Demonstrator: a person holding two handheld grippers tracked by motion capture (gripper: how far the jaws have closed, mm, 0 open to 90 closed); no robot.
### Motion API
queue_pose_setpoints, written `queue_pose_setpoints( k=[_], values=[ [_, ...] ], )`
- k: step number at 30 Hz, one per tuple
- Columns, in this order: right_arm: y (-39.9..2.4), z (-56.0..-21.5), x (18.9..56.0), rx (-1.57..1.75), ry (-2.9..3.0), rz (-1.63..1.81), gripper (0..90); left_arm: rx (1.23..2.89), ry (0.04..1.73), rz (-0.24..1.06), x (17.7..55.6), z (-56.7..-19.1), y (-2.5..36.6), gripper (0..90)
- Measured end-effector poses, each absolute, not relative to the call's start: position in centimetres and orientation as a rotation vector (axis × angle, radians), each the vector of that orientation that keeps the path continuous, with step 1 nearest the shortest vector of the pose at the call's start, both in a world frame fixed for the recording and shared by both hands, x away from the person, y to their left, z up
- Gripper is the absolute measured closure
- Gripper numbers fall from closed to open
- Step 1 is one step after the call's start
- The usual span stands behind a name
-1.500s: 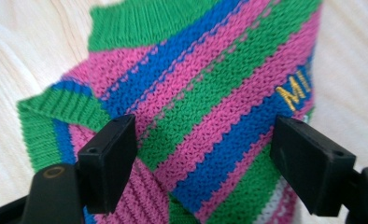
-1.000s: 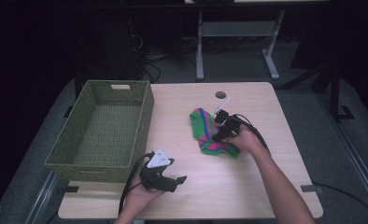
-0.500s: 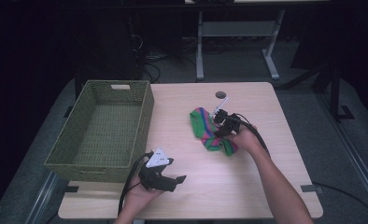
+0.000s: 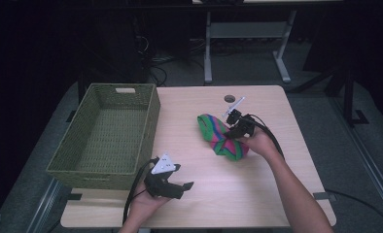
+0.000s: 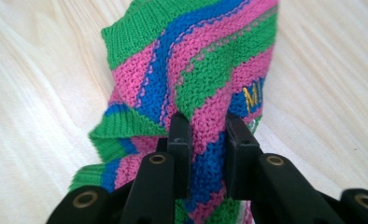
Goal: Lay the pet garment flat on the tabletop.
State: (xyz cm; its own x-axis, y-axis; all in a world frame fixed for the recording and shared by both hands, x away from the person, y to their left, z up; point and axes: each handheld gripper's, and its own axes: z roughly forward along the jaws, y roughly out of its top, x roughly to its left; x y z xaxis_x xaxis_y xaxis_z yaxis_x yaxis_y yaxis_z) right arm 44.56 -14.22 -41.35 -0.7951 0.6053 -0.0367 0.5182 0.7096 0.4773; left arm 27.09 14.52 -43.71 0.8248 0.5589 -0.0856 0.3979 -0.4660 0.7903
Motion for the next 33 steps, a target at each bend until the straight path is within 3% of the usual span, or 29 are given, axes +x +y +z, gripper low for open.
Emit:
queue_pose_setpoints(
  k=[11, 33],
  values=[
    [-15.6, -38.8, 43.7, 0.929, 2.707, 0.820, 75.2, 2.117, 0.703, 0.229, 27.1, -43.8, 14.5, 21.2],
    [-17.2, -33.4, 37.6, 0.787, 2.690, 0.944, 75.1, 2.087, 0.699, 0.242, 26.8, -43.4, 14.7, 21.1]
  ],
)
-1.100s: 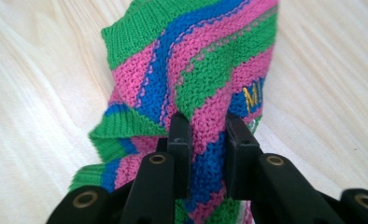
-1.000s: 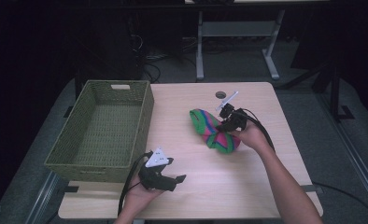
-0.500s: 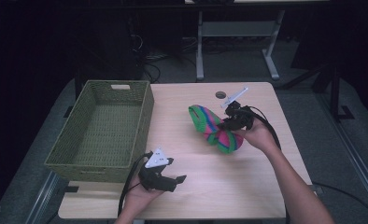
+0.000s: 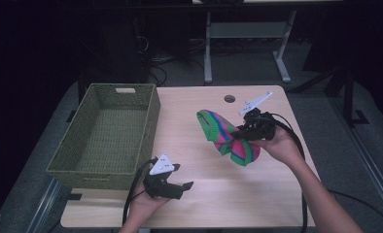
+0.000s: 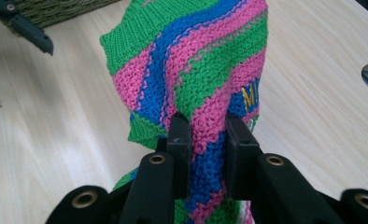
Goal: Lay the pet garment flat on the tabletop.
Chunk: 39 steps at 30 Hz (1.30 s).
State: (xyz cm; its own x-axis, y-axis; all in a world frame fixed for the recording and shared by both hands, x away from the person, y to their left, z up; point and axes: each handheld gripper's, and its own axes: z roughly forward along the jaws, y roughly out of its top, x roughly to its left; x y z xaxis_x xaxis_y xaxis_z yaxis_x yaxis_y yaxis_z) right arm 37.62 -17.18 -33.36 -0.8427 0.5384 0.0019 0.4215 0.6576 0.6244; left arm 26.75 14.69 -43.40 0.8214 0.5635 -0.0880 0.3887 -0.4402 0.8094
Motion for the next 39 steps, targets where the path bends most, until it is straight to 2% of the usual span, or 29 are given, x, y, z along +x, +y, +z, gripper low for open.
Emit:
queue_pose_setpoints(
  k=[19, 39],
  values=[
    [-18.0, -33.8, 33.7, 0.782, 2.706, 1.002, 74.8, 2.049, 0.686, 0.257, 26.5, -43.0, 15.0, 20.8],
    [-16.2, -37.8, 31.6, 0.805, 2.769, 1.023, 74.3, 2.025, 0.673, 0.276, 26.3, -42.7, 15.3, 19.7]
  ],
)
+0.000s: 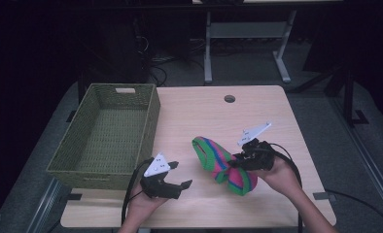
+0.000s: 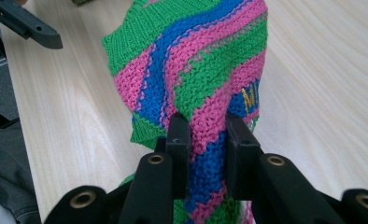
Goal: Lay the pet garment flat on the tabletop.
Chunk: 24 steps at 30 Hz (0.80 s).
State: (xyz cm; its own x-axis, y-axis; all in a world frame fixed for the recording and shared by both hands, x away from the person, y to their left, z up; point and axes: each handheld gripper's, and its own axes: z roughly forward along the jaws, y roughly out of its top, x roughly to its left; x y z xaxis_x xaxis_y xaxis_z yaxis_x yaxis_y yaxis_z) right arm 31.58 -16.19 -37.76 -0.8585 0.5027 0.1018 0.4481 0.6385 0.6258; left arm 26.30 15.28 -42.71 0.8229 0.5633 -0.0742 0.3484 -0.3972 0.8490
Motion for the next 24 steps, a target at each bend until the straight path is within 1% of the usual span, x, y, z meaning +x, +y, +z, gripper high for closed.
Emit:
queue_pose_setpoints(
  k=[8, 16, 17, 18, 19, 21, 24],
  values=[
    [-14.8, -39.4, 31.4, 0.818, 2.823, 1.031, 73.8, 2.025, 0.674, 0.268, 26.3, -42.7, 15.3, 19.6],
    [-13.8, -41.4, 32.0, 0.830, 2.832, 0.958, 72.0, 2.021, 0.683, 0.272, 26.3, -42.8, 15.4, 19.6],
    [-13.5, -42.0, 32.0, 0.819, 2.838, 0.902, 68.7, 2.027, 0.683, 0.269, 26.3, -42.8, 15.5, 19.5],
    [-13.5, -42.0, 32.0, 0.819, 2.838, 0.902, 68.7, 2.027, 0.683, 0.269, 26.3, -42.8, 15.5, 19.5],
    [-13.4, -42.2, 32.0, 0.806, 2.838, 0.887, 66.9, 2.029, 0.681, 0.269, 26.4, -42.8, 15.5, 19.5],
    [-13.4, -42.9, 32.1, 0.811, 2.856, 0.883, 59.1, 2.030, 0.679, 0.270, 26.3, -42.8, 15.4, 19.6],
    [-13.5, -43.2, 32.1, 0.815, 2.868, 0.883, 56.6, 2.029, 0.678, 0.268, 26.3, -42.9, 15.3, 19.6]
  ],
)
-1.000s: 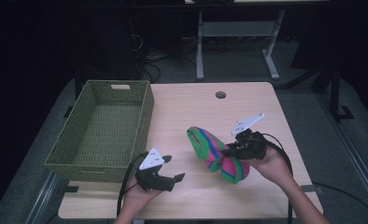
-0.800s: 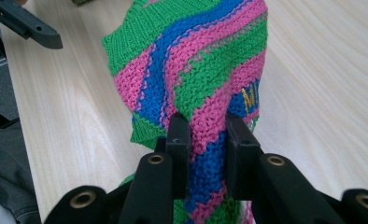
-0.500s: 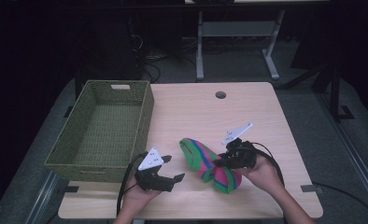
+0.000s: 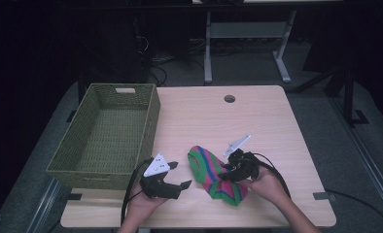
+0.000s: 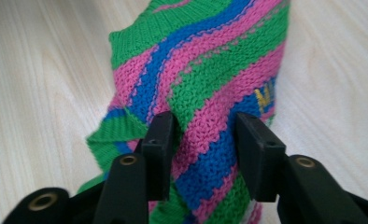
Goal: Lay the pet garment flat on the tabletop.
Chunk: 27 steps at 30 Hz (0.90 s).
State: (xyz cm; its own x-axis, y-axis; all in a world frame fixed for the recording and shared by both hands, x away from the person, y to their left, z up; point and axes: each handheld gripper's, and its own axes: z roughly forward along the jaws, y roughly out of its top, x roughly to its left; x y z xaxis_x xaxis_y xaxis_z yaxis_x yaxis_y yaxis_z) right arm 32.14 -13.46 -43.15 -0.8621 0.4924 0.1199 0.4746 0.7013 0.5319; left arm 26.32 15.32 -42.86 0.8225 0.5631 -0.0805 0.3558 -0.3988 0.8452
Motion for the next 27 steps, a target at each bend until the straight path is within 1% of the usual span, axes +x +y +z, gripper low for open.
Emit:
queue_pose_setpoints(
  k=[1, 4, 10, 12, 17, 23, 27],
  values=[
    [-13.5, -43.2, 32.1, 0.820, 2.872, 0.885, 55.9, 2.032, 0.676, 0.268, 26.3, -42.9, 15.3, 19.6],
    [-13.7, -43.2, 31.9, 0.817, 2.879, 0.897, 48.8, 2.033, 0.676, 0.266, 26.3, -42.9, 15.3, 19.6],
    [-13.8, -43.2, 31.5, 0.774, 2.888, 0.899, 45.6, 2.038, 0.676, 0.263, 26.3, -43.0, 15.1, 19.6],
    [-13.7, -43.1, 31.3, 0.753, 2.884, 0.912, 43.3, 2.039, 0.676, 0.263, 26.3, -43.0, 15.1, 19.6],
    [-12.8, -42.5, 30.5, 0.651, 2.872, 0.952, 43.0, 2.047, 0.683, 0.254, 26.4, -43.1, 15.2, 19.7],
    [-11.9, -42.4, 30.3, 0.587, 2.888, 0.974, 44.1, 2.051, 0.679, 0.251, 26.4, -43.1, 15.1, 20.2],
    [-10.5, -43.0, 30.2, 0.532, 2.925, 0.946, 48.6, 2.055, 0.677, 0.245, 26.4, -43.1, 15.1, 20.4]
  ],
)
